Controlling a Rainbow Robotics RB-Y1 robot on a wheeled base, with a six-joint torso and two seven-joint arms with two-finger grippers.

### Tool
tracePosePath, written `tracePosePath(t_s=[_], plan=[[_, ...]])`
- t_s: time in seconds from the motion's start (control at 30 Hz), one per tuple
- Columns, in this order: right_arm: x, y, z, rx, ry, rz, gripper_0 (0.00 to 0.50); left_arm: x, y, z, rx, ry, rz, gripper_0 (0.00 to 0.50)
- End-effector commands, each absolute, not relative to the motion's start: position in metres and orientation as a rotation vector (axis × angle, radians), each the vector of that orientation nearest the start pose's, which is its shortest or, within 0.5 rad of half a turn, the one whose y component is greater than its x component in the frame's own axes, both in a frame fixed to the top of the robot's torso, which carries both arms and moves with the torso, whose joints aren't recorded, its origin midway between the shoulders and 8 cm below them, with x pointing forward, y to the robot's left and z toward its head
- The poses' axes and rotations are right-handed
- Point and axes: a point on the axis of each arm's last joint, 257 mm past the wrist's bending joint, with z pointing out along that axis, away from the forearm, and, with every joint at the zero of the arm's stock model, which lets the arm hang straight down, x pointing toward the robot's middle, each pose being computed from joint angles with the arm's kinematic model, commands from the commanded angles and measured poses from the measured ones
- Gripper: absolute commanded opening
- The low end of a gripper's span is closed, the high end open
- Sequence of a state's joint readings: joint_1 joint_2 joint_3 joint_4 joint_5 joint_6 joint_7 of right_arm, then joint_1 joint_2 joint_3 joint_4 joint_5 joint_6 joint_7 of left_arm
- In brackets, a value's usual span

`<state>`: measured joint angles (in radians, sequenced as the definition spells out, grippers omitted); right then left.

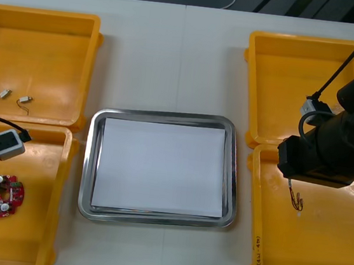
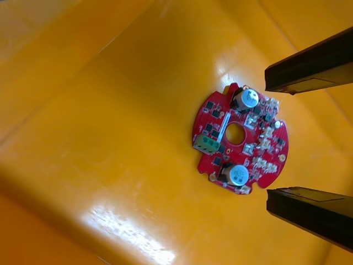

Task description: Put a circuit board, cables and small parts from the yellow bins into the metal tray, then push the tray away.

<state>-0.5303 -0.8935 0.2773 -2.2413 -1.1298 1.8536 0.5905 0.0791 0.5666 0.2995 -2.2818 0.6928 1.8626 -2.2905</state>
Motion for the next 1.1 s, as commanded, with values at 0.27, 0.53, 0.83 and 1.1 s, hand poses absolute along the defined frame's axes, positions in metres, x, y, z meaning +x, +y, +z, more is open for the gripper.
tracePosePath(t_s=[0.27,0.53,0.83,1.1], plan=[[0.361,-0.193,-0.168,0.045,2.843,0.203,0.0,0.348,0.357,-0.26,1.588,2.335,0.271,0.5],[0.362,-0.191,-0.167,0.048,2.839,0.214,0.0,0.343,0.353,-0.278,1.623,2.338,0.273,0.5],[0.361,-0.188,-0.165,0.041,2.841,0.224,0.0,0.343,0.36,-0.298,1.62,2.356,0.276,0.5],[0.36,-0.188,-0.165,0.045,2.843,0.228,0.0,0.338,0.365,-0.306,1.622,2.359,0.284,0.5]])
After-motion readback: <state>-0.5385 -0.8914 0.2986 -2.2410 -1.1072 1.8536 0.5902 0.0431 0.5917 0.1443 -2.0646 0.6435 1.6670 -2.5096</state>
